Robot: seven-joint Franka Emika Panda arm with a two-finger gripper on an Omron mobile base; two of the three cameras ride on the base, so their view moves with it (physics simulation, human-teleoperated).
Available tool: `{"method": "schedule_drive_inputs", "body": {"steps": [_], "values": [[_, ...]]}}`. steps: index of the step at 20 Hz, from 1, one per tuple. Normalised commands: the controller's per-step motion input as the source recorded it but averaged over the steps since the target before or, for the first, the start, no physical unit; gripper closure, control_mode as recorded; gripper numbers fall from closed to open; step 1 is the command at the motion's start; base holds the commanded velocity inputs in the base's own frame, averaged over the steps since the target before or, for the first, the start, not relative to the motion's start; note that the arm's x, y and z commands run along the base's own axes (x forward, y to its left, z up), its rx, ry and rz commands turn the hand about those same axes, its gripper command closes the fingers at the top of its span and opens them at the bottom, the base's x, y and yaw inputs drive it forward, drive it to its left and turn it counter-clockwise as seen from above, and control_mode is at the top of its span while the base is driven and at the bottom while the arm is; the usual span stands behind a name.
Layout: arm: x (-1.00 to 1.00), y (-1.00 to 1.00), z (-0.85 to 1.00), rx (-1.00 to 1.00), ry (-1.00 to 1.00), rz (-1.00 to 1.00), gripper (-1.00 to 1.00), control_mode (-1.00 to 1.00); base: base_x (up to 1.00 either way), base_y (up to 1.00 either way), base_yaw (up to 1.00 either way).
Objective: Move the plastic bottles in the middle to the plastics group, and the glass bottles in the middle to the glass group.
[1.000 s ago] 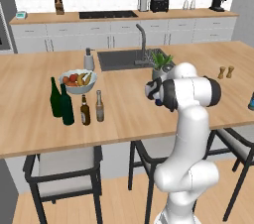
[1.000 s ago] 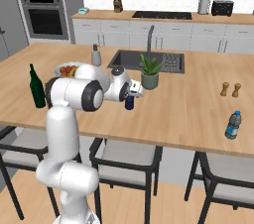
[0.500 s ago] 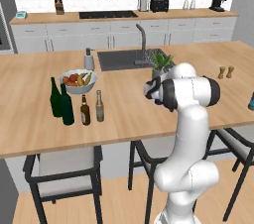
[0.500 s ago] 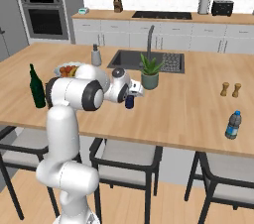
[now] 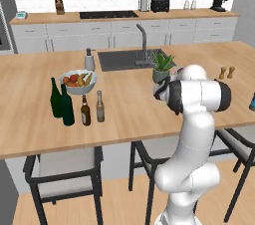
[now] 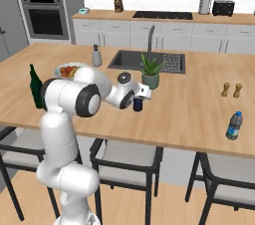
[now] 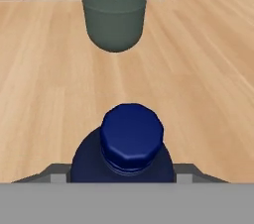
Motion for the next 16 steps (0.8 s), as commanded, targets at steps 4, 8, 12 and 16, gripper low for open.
{"method": "schedule_drive_inputs", "body": {"steps": [4,8,12,16], "values": [[-0.40,-0.45,0.48,0.00,0.01,-0.24,1.00,-1.00,0.00,0.00,0.00],[-0.40,-0.46,0.49,0.00,0.05,-0.22,1.00,-1.00,0.00,0.00,0.00],[-0.42,-0.43,0.47,0.00,0.11,-0.23,1.00,-1.00,0.00,0.00,0.00],[-0.52,-0.44,0.27,0.00,0.03,-0.27,1.00,-1.00,0.00,0.00,0.00]]}}
